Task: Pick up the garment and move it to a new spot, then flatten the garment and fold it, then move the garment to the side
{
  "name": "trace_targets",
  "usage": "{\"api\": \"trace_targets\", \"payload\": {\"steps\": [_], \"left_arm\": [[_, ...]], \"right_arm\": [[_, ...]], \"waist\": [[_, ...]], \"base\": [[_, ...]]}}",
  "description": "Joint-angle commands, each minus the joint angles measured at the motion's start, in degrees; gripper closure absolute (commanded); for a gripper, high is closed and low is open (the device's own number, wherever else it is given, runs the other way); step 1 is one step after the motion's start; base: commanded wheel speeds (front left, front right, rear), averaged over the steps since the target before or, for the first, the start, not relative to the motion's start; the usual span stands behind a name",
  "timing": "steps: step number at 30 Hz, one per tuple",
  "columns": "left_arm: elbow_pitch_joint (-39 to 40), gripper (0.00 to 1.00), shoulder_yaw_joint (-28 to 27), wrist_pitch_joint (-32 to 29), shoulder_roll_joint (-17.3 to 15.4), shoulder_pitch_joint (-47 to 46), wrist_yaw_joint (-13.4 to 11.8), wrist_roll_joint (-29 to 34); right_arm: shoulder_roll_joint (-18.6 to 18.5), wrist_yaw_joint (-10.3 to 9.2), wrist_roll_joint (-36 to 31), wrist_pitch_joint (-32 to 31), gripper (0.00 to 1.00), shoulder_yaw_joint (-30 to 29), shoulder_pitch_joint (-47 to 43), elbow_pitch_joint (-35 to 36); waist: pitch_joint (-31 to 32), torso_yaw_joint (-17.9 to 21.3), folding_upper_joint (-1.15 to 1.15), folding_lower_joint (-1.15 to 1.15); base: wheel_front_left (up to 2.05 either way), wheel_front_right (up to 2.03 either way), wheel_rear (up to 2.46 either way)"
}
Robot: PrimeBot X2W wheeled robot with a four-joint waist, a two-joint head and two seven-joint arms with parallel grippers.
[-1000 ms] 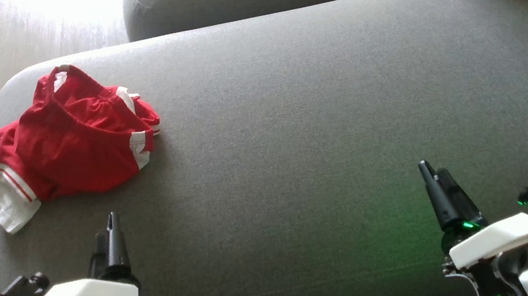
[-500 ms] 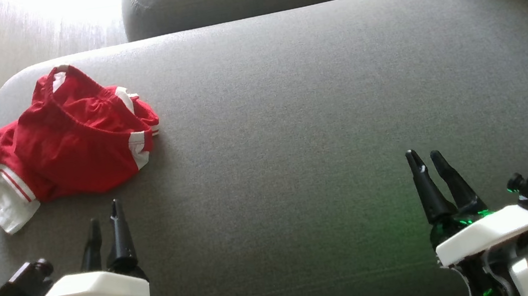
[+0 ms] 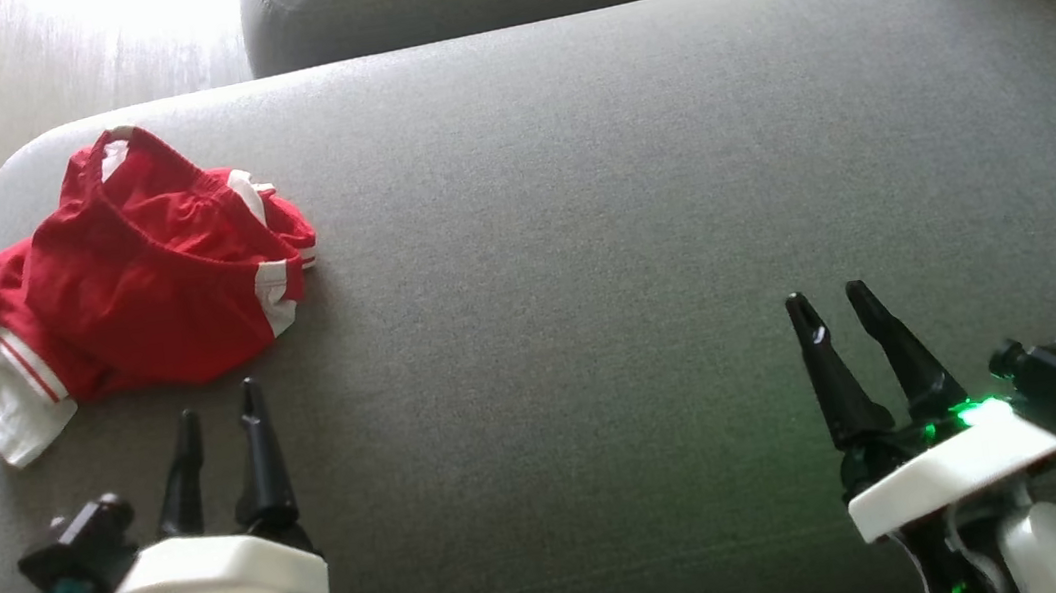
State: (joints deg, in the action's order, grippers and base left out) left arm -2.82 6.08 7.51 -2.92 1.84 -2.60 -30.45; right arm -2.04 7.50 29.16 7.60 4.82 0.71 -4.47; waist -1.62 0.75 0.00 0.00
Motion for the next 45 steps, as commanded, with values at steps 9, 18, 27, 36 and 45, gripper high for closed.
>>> {"api": "trace_targets", "payload": {"steps": [9,18,27,36,45], "left_arm": [[4.6,0.00,1.2,2.3,-1.5,-2.1,-1.7,7.7],[6.5,0.00,3.0,3.8,-2.0,-1.8,-3.0,14.0],[8.0,0.00,4.1,5.1,-2.3,-1.6,-3.7,19.6],[9.8,0.00,5.1,6.8,-2.7,-1.3,-4.3,26.8],[9.8,0.00,5.2,7.5,-2.6,-0.9,-4.0,29.5]], "right_arm": [[-0.6,-0.01,-7.7,2.1,0.00,2.7,3.1,4.7],[-0.7,-0.01,-14.3,3.7,0.00,4.1,3.1,6.8],[-0.7,-0.01,-20.6,5.0,0.00,3.2,3.0,8.1],[-0.8,-0.01,-27.9,6.7,0.00,2.3,3.0,8.2],[-0.8,-0.01,-30.7,7.4,0.00,2.3,3.0,7.5]], "waist": [[0.2,-0.1,0.00,0.00],[0.3,-0.3,0.00,0.00],[0.2,-0.6,0.00,0.00],[0.5,-0.4,0.00,0.00],[0.6,-0.4,0.00,0.00]], "base": [[0.00,0.00,0.00],[0.00,0.00,0.00],[0.00,0.00,0.00],[0.00,0.00,0.00],[0.00,0.00,0.00]]}}
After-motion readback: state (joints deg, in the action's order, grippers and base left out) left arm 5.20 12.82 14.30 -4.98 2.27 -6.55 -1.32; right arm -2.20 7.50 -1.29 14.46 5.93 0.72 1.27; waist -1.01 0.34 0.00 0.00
